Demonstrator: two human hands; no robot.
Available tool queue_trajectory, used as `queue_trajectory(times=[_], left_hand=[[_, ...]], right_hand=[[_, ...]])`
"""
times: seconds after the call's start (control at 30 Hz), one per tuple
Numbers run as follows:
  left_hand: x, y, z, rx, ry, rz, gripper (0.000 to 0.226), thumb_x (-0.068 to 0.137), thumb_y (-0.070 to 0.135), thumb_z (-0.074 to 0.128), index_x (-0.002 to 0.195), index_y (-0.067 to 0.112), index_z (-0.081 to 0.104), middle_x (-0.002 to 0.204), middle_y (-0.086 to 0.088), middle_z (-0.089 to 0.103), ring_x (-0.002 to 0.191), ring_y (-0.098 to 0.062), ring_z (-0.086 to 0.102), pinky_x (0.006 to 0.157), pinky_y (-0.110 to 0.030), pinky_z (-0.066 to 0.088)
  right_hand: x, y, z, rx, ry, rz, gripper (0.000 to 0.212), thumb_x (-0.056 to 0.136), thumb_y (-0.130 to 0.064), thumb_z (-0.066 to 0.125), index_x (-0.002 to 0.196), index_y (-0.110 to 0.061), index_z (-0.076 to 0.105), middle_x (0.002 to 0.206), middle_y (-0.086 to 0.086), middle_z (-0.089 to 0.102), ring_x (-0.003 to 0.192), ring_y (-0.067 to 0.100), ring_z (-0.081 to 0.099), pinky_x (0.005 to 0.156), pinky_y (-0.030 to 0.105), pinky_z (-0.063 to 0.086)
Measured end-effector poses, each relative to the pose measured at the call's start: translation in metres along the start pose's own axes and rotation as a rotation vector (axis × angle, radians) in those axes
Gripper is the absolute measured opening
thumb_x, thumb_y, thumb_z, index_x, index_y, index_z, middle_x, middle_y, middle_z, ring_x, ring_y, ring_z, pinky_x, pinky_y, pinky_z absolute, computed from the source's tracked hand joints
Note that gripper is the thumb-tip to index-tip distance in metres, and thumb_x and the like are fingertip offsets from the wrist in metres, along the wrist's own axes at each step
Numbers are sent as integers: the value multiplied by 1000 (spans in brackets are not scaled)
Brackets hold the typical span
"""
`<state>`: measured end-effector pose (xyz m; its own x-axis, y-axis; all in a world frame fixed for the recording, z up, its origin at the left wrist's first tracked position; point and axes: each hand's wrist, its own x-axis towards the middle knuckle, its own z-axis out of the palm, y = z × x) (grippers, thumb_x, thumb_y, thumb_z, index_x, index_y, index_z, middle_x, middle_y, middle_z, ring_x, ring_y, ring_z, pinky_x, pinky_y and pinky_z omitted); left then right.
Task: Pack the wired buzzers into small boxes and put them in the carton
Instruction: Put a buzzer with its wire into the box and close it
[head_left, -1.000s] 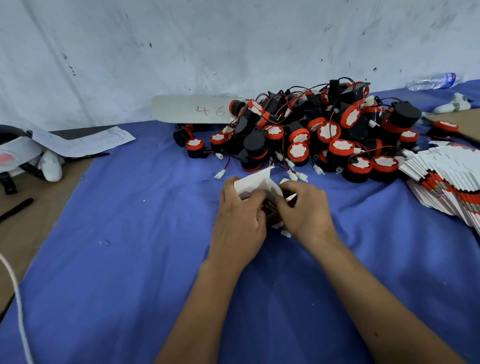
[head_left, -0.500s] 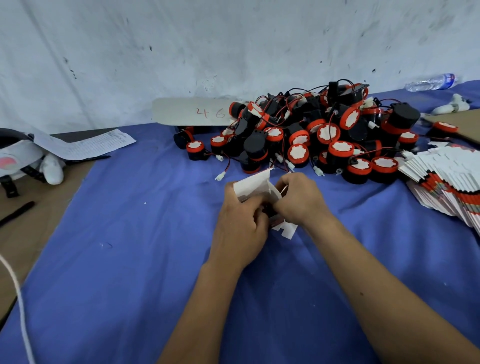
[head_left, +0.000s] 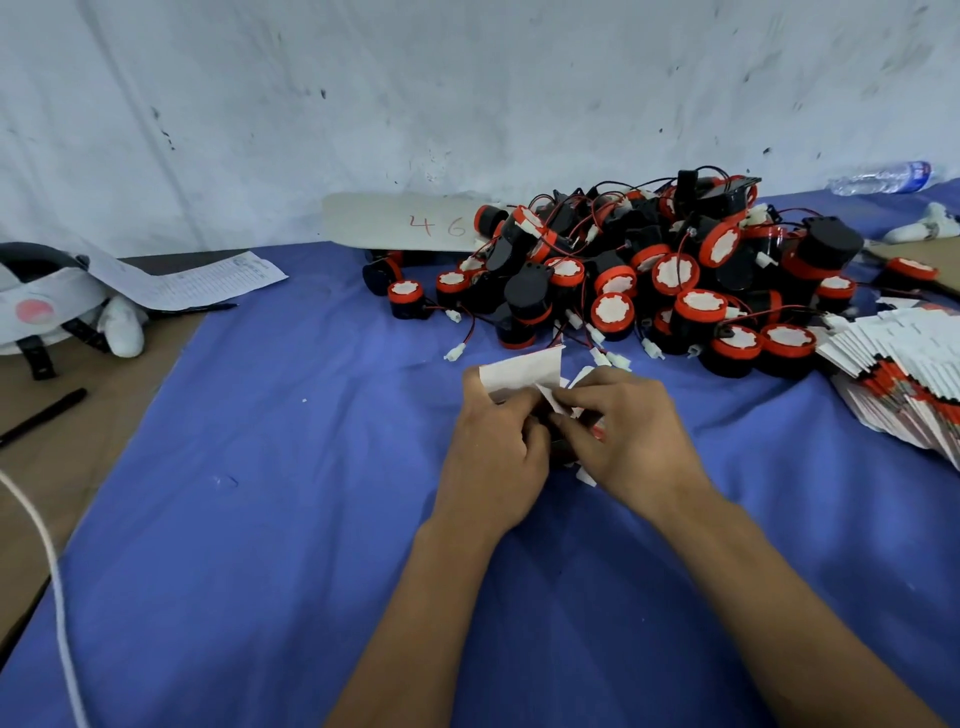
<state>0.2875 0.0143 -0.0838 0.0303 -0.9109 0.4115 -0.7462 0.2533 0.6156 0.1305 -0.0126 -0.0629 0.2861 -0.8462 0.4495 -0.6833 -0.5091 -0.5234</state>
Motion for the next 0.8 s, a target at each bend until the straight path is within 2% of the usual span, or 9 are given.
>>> queue_trajectory(times=[0.13,0.2,0.27,0.4,0.53,0.63,0.73,0.8], left_hand=[[0,-2,1,2,-10,-5,19,100,18,47,100,20,66,120,-4,44,86,-6,54,79,-19,45],[0,-4,2,-18,6,-7,18,98,13,49,95,19,66,117,-9,49,89,0,52,76,-15,43],[-1,-4,3,-62,46,-22,18,96,9,53,93,17,70,116,-11,53,95,10,48,78,-7,40],[-2,0,6,-151,212,-56,23,91,9,66,103,20,82,123,-1,52,98,4,53,87,1,37],[-5,1,4,-152,261,5,28,91,4,67,109,18,82,128,-1,56,110,-2,58,97,-3,41],[-7,0,3,-135,253,-1,28,95,-2,62,109,12,80,129,-3,57,110,-4,59,96,-5,42],[-9,2,1,-181,287,-29,28,92,-6,63,103,16,73,123,1,58,108,-4,59,89,-7,45],[-8,3,-2,-258,340,-72,35,89,-8,63,99,25,57,113,3,60,108,-12,62,84,-20,54]], right_hand=[[-1,3,0,129,5,57,33,95,-45,61,85,-21,81,87,-5,67,80,13,64,72,43,54],[0,5,3,166,40,118,29,97,-38,65,80,-19,79,83,-5,67,77,13,63,72,44,53],[1,3,7,187,90,168,13,93,-25,73,85,-19,81,83,-5,69,77,12,64,75,42,54],[3,2,8,275,81,273,5,87,-20,78,85,-24,80,83,-10,73,71,7,67,70,36,58],[2,3,8,370,66,334,9,85,-18,80,80,-24,77,78,-11,74,61,7,66,60,33,56],[3,4,8,386,63,357,11,84,-18,82,79,-26,77,72,-12,72,57,4,63,58,27,52],[5,5,8,419,54,385,11,82,-19,84,81,-26,75,72,-13,71,62,4,65,59,30,54],[6,5,9,437,45,405,17,82,-20,84,91,-25,70,85,-11,72,73,8,69,63,32,57]])
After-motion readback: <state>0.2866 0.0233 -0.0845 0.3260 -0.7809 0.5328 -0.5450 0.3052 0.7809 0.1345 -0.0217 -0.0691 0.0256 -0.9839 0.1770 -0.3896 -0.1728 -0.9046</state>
